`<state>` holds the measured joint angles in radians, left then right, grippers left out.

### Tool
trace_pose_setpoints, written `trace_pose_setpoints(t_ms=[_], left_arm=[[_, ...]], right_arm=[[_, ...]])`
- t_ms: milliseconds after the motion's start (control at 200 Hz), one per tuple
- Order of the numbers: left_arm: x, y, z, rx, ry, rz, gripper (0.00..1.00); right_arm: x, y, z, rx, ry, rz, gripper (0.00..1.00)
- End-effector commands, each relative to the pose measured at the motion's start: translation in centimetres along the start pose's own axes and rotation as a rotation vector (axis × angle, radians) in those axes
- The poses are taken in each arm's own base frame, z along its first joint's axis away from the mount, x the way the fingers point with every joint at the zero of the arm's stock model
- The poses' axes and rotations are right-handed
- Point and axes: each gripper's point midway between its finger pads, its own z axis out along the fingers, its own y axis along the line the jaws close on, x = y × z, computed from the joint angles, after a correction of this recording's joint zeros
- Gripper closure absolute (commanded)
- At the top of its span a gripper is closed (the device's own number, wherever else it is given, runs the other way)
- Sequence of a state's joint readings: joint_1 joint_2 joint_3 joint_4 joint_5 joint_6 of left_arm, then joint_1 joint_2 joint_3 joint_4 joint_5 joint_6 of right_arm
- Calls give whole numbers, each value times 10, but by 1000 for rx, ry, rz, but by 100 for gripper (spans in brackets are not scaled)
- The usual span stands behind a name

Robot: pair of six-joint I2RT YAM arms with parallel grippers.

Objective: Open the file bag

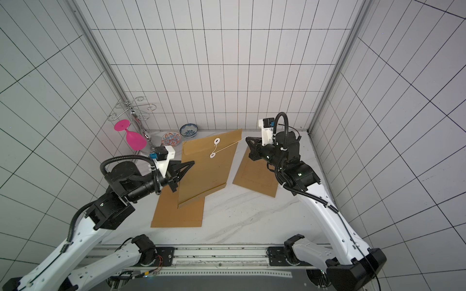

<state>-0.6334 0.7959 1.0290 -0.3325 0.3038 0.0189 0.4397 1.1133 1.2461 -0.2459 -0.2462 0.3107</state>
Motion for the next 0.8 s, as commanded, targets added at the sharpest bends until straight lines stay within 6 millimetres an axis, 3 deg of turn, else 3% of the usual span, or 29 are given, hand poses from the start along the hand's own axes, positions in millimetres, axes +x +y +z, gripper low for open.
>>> trace_pose_setpoints(t_ms=[0, 240, 570, 795], left_arm=[[-19, -3, -7, 9, -67, 27, 100], [-38, 4, -12, -27, -115, 29, 100], [-68, 44, -4, -235, -139, 4, 100], [-89, 55, 7, -274, -165, -17, 100]], right_arm=[[4, -4, -6, 9, 3, 13, 100], [9, 0, -5, -24, 20, 6, 100], [32, 37, 1, -191, 95, -59, 100], [55, 68, 10, -290, 160, -104, 100]])
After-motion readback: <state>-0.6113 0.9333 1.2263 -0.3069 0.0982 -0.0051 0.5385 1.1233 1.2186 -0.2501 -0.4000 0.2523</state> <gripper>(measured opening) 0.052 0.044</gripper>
